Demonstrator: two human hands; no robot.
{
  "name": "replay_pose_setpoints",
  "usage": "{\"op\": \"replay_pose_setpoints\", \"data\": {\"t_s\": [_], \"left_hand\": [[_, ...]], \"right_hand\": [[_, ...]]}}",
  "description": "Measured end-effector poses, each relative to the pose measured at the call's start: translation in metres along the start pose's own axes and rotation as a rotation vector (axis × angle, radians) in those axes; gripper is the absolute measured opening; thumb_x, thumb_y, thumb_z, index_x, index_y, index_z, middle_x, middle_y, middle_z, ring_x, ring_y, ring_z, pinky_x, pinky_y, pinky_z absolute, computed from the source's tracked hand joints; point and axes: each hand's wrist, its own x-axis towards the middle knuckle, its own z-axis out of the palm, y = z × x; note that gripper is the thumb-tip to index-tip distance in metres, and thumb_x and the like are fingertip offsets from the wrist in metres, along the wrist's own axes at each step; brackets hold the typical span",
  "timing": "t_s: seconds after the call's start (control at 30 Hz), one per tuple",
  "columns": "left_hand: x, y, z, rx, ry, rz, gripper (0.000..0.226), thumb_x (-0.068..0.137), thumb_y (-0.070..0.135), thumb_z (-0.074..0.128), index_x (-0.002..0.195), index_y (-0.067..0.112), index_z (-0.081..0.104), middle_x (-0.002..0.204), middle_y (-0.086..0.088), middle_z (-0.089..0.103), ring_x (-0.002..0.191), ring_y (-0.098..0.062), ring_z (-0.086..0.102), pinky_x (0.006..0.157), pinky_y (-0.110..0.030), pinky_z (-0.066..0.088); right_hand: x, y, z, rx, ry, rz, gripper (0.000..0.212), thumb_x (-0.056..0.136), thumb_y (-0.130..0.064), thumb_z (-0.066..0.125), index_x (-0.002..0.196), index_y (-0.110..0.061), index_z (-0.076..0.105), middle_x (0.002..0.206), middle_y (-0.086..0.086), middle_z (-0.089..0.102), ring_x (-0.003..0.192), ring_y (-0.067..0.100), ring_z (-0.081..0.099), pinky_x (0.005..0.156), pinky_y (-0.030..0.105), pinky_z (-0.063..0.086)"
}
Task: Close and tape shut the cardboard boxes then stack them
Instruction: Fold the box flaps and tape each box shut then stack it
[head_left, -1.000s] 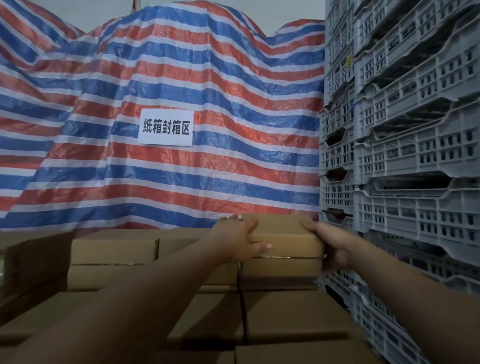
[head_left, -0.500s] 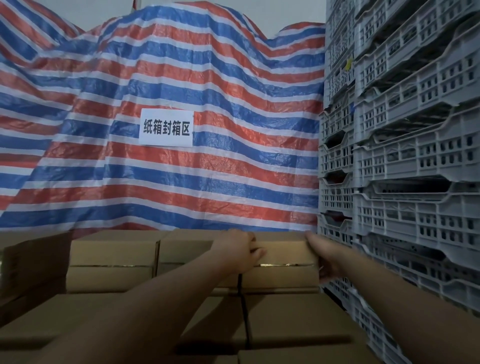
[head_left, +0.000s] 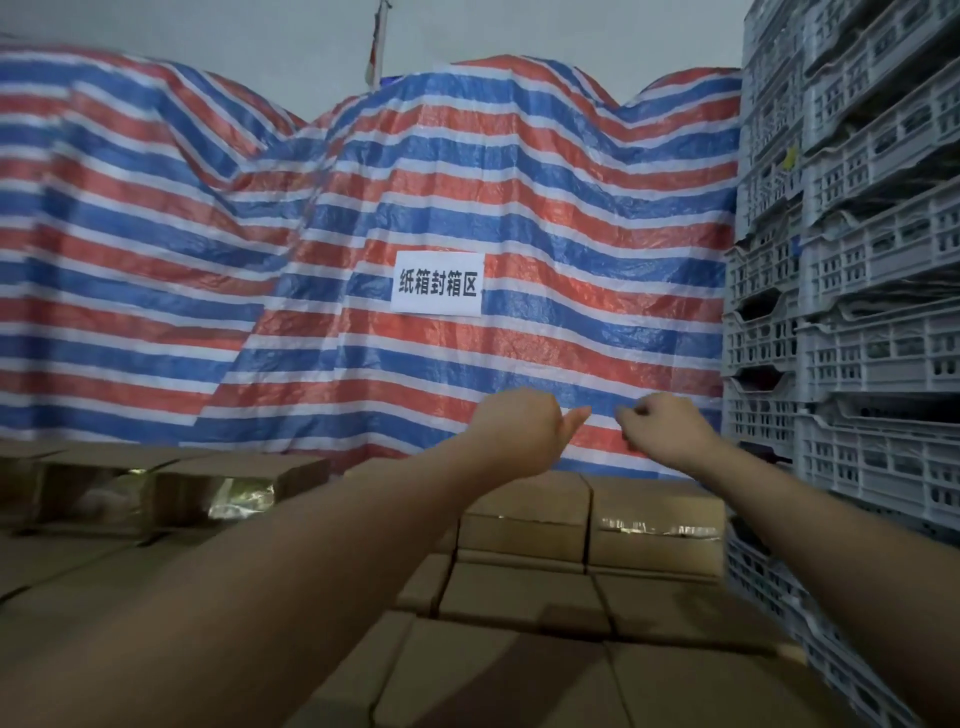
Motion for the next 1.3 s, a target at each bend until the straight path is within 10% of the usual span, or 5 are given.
{"op": "replay_pose_setpoints", "data": {"t_s": [0.13, 0.53, 0.7, 1.07, 1.3], "left_hand": [[-0.027, -0.028, -0.046, 0.027, 0.073, -0.081, 0.041, 0.106, 0.021, 0.037, 0.144, 0.035, 0.040, 0.085, -0.008, 0.057, 0.071, -0.022, 0.058, 0.056, -0.032, 0.049], [-0.145, -0.152, -0.177, 0.117, 0.174, -0.284, 0.061, 0.101, 0.051, 0.036, 0.055, 0.015, 0.049, 0.053, -0.004, 0.046, 0.047, -0.018, 0.045, 0.047, -0.029, 0.034], [-0.185, -0.179, -0.216, 0.212, 0.181, -0.404, 0.064, 0.102, 0.053, 0.031, 0.059, 0.012, 0.054, 0.053, -0.006, 0.049, 0.049, -0.020, 0.049, 0.047, -0.028, 0.034], [-0.218, -0.258, -0.208, 0.285, 0.012, -0.524, 0.023, 0.103, 0.020, 0.047, 0.117, 0.020, 0.065, 0.109, -0.007, 0.064, 0.091, -0.024, 0.062, 0.078, -0.039, 0.055], [-0.221, -0.307, -0.152, 0.366, -0.066, -0.520, 0.064, 0.101, 0.054, 0.017, 0.097, 0.014, 0.066, 0.060, -0.002, 0.048, 0.052, -0.017, 0.048, 0.047, -0.030, 0.035]], "right_hand": [[-0.032, -0.081, 0.002, 0.061, -0.085, -0.150, 0.043, 0.099, -0.023, 0.051, 0.058, -0.011, 0.042, 0.056, 0.007, 0.041, 0.051, 0.018, 0.039, 0.051, 0.027, 0.028], [-0.094, -0.266, 0.017, 0.529, 0.143, -0.365, 0.047, 0.091, -0.013, 0.049, 0.047, -0.013, 0.033, 0.068, 0.035, 0.056, 0.029, 0.008, 0.023, 0.033, 0.016, 0.019], [-0.110, -0.309, 0.038, 0.668, 0.060, -0.395, 0.057, 0.104, -0.023, 0.047, 0.049, -0.013, 0.039, 0.033, -0.012, 0.031, 0.027, 0.005, 0.031, 0.031, 0.012, 0.023], [-0.106, -0.343, 0.119, 0.645, -0.063, -0.440, 0.059, 0.108, -0.027, 0.041, 0.052, -0.016, 0.031, 0.032, -0.010, 0.027, 0.029, 0.006, 0.029, 0.033, 0.015, 0.022], [-0.072, -0.333, 0.196, 0.428, -0.156, -0.425, 0.037, 0.102, -0.022, 0.047, 0.066, -0.016, 0.041, 0.059, -0.001, 0.041, 0.050, 0.007, 0.042, 0.048, 0.021, 0.033]]}}
